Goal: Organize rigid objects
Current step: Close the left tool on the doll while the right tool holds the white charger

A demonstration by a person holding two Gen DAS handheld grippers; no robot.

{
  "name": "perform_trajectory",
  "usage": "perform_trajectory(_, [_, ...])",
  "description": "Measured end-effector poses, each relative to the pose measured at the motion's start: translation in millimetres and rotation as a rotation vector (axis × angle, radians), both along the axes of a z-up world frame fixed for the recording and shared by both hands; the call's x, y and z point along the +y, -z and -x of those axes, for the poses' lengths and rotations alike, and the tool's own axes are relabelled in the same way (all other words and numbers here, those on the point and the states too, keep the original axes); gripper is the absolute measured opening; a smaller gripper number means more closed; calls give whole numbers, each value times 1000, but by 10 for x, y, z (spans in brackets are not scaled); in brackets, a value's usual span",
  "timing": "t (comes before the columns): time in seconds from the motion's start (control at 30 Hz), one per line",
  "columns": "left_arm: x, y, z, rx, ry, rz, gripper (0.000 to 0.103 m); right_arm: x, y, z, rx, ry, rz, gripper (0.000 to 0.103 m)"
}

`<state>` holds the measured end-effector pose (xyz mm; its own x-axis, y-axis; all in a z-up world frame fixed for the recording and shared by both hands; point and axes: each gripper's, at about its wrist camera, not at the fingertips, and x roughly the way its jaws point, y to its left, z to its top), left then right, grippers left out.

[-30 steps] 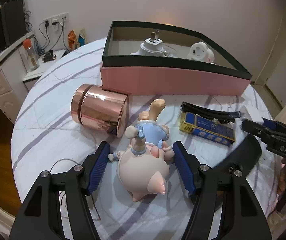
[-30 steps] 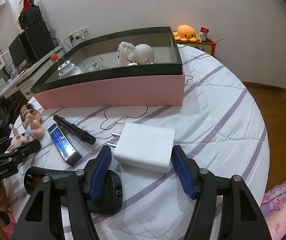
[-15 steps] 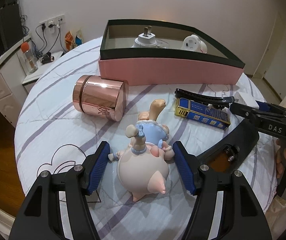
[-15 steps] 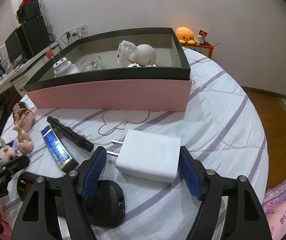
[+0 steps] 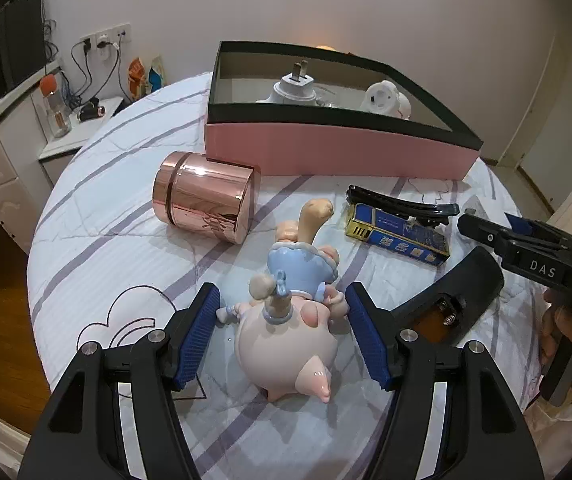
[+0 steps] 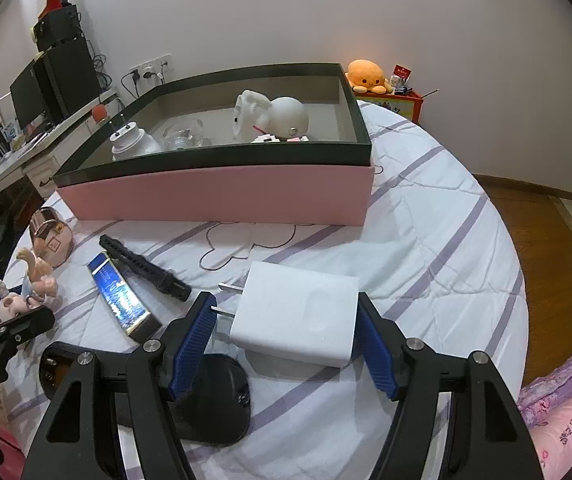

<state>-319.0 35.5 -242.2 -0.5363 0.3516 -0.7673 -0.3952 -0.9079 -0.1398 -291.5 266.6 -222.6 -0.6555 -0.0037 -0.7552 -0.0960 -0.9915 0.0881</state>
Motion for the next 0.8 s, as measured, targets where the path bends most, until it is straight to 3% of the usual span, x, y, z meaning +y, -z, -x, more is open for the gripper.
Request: perform_trajectory(0.8, [-137,-189,-126,25,26,-85,66,-221,-351,-121,61,-45,-24,69])
